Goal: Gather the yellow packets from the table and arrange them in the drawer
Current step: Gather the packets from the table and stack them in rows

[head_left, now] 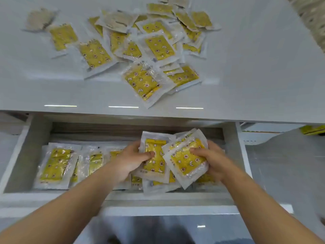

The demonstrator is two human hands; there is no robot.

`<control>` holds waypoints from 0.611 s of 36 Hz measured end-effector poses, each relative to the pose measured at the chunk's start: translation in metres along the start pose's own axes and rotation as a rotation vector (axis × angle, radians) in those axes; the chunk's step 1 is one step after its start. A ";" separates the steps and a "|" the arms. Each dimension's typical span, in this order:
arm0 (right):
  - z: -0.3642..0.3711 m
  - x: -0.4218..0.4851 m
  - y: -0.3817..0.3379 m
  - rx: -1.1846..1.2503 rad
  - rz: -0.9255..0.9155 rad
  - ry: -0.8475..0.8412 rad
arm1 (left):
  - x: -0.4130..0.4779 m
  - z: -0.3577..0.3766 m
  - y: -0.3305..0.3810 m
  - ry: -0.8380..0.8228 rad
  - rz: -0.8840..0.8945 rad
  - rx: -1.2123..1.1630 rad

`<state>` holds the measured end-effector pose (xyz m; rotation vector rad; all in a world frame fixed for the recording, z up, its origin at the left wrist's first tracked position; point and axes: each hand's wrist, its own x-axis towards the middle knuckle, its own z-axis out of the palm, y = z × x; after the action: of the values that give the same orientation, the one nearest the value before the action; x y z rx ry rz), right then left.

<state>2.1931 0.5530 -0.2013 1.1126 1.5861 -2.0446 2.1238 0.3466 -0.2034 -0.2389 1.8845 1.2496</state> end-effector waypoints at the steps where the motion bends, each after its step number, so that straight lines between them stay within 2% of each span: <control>1: -0.005 0.008 0.001 -0.043 -0.004 -0.028 | 0.006 -0.001 -0.002 -0.020 0.044 0.049; 7: -0.018 0.039 -0.006 -0.428 -0.011 -0.220 | 0.032 -0.002 -0.001 -0.020 0.238 0.301; 11: -0.017 0.048 -0.014 -0.641 -0.030 -0.270 | 0.037 0.003 0.001 -0.055 0.325 0.519; 16: -0.019 0.055 -0.009 -0.791 -0.087 -0.265 | 0.045 0.013 -0.007 -0.122 0.338 0.802; 22: -0.032 0.051 -0.020 -0.987 -0.121 -0.277 | 0.050 0.008 -0.009 -0.115 0.286 0.856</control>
<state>2.1588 0.5996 -0.2283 0.3508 2.1235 -1.0895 2.1021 0.3628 -0.2474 0.5583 2.2150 0.5091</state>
